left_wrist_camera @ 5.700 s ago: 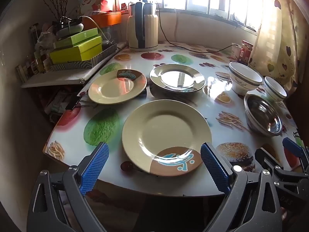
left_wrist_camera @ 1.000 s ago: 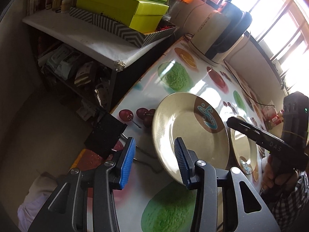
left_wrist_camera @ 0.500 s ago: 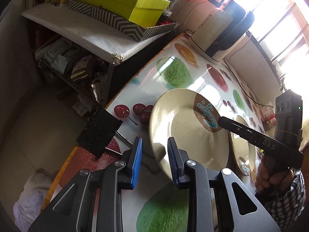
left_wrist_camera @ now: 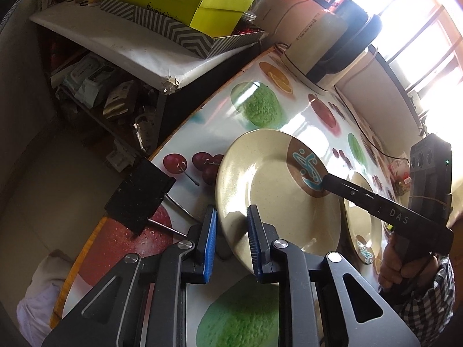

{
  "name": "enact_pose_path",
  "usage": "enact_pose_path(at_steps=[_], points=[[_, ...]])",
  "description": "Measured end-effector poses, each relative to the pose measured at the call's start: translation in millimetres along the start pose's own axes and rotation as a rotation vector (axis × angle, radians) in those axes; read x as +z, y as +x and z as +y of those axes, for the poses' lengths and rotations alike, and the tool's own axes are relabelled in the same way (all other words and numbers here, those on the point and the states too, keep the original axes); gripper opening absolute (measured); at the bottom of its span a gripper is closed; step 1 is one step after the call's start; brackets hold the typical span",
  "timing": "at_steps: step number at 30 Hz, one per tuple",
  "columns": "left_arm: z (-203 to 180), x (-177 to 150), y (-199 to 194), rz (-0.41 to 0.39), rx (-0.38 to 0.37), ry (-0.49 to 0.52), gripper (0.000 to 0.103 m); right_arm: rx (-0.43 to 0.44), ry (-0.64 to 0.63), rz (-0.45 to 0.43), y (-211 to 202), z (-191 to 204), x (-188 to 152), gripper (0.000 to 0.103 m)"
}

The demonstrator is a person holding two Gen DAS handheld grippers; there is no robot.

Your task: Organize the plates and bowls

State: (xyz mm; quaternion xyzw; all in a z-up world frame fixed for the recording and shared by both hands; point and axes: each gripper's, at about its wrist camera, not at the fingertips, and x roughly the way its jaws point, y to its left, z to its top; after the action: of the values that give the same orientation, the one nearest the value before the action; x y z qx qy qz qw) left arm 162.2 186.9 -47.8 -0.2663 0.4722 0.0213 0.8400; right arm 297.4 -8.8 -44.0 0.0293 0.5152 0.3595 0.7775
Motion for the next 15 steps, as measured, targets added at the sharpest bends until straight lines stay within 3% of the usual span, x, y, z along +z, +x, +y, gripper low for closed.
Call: enact_pose_path(at_steps=[15], points=[[0.0,0.9,-17.4,-0.027,0.012,-0.004,0.021,0.034,0.020,-0.023,-10.8,7.6,-0.8,0.014]])
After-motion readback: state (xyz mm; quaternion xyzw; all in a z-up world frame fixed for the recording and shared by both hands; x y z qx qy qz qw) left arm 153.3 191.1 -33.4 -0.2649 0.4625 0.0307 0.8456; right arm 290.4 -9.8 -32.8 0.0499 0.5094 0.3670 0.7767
